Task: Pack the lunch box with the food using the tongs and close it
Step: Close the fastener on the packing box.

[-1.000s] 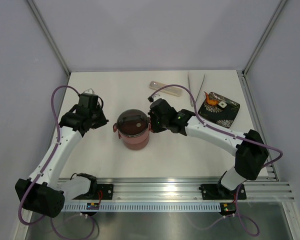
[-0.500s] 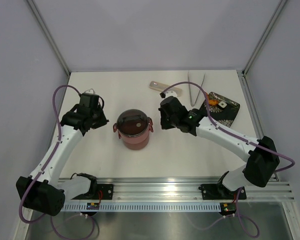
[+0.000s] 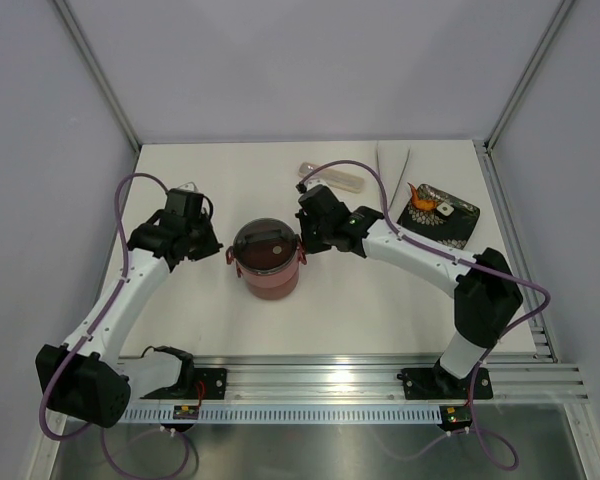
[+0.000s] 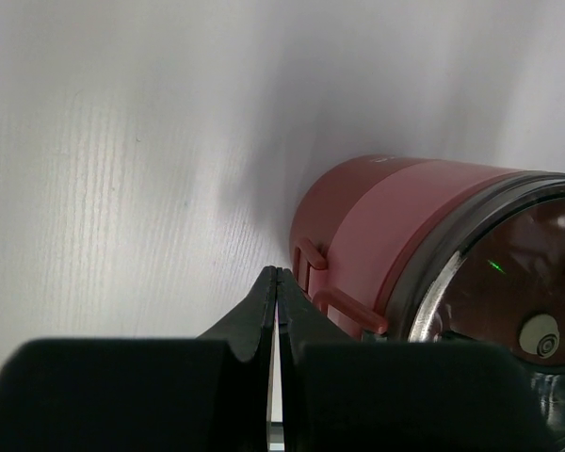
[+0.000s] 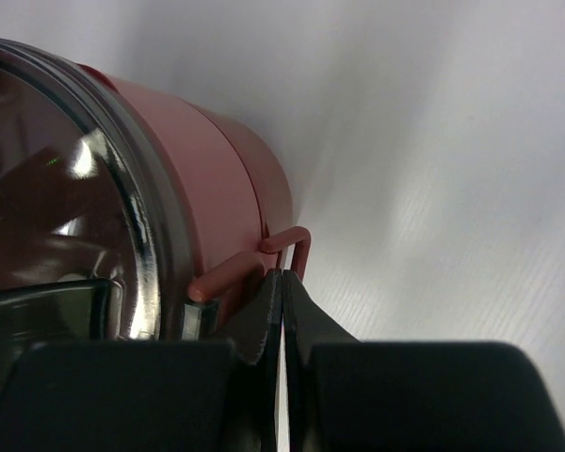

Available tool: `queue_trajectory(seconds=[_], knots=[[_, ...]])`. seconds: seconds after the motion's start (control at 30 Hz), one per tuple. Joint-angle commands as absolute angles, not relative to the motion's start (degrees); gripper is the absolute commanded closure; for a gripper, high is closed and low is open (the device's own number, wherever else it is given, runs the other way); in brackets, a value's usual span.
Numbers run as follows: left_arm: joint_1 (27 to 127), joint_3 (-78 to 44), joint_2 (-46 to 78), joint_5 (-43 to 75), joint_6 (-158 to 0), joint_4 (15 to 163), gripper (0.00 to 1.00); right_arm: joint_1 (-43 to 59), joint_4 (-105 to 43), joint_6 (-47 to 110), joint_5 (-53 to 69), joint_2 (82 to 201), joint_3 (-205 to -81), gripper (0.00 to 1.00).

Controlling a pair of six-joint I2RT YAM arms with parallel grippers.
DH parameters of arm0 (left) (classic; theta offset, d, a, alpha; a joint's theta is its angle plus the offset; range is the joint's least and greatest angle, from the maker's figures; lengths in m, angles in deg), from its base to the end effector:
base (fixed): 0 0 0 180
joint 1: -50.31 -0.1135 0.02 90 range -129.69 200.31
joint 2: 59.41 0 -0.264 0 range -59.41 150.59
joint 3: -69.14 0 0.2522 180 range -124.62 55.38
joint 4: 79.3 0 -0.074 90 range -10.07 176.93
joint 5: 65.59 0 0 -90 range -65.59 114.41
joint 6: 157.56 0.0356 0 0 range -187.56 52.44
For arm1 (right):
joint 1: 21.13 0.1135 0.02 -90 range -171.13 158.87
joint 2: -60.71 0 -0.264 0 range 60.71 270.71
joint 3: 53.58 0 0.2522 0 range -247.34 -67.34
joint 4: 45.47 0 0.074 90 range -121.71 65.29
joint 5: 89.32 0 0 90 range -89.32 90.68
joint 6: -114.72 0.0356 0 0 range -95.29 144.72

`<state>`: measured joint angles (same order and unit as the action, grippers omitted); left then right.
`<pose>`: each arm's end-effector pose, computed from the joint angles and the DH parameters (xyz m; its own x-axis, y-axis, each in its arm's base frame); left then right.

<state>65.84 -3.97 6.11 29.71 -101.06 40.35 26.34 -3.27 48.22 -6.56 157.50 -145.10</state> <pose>0.2194 -0.0576 0.2999 -0.7570 -0.3600 -0.5452 -0.2460 0.9301 -0.2727 0.2576 0.2742 0.2719 -0.7254 -0.2056 -0.6569 -0.4190 0.8891 0.1844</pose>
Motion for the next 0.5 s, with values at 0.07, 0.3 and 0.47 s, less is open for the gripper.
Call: queue_trajectory(seconds=[0.07, 0.3, 0.47], knots=[[68.1, -2.9, 6.6, 26.4, -102.5, 43.7, 1.0, 27.7, -5.8, 46.7, -3.3, 158.8, -149.9, 0.98], [71.5, -2.8, 8.4, 26.1, -104.1, 44.7, 1.0, 29.1, -5.3, 46.6, -3.2, 159.8, -151.4, 0.98], [71.6, -3.2, 8.5, 26.9, -103.9, 44.5, 1.0, 29.1, -4.7, 46.4, -4.1, 159.6, -151.0, 0.98]])
